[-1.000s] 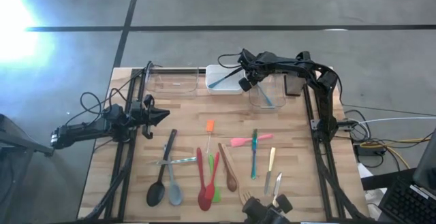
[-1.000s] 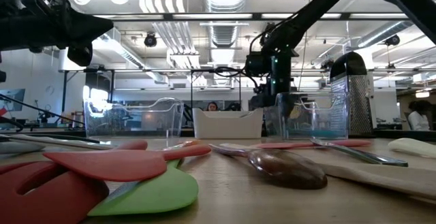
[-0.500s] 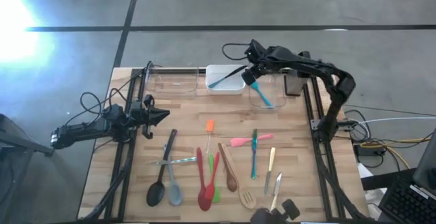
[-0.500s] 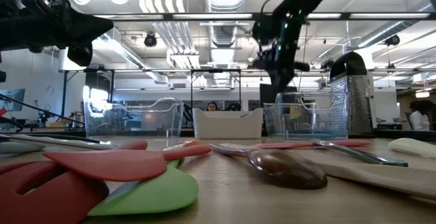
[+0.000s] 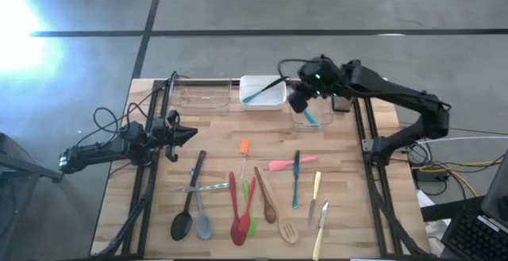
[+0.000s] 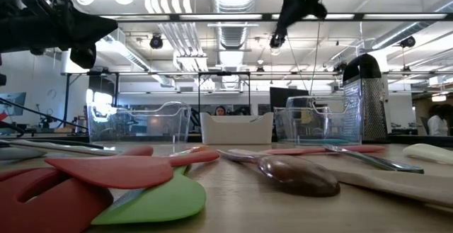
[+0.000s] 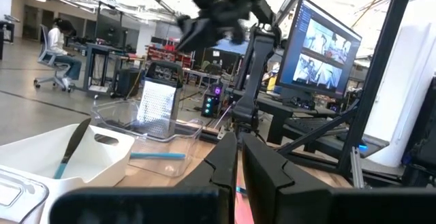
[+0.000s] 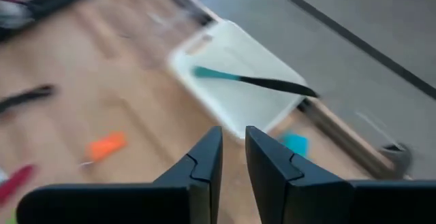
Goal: Pick & Place Kitchen Items
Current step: Put the light brown serving spoon into the left transparent bin
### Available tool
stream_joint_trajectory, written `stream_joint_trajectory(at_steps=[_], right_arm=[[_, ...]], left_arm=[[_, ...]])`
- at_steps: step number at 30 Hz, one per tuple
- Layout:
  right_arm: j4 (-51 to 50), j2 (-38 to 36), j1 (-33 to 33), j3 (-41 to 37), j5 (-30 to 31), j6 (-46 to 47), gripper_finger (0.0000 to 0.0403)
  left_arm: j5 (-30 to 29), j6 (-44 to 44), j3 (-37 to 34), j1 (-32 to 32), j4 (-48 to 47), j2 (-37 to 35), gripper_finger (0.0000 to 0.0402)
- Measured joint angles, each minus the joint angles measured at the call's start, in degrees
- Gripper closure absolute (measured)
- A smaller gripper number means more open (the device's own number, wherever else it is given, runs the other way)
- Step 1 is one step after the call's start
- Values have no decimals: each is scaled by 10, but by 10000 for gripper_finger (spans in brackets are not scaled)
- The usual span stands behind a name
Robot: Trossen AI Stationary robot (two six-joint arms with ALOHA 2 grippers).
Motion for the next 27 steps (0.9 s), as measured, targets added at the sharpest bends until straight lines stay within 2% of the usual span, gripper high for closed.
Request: stream_joint_trajectory(at_steps=[10,15,20,27], right_arm=[[2,-58,170,-26,8,19,351],[3,-57,247,-63,18,36,351],[26,-55,306,-123,39,72,351],[103,-55,364,-208,41,135,351]], left_arm=[[1,-39,7,0,13,0,376],[39,-64,16,0,-10,1,376],[65,-120,17,0,-23,1,376],[67,-123,17,0,-22,1,376]])
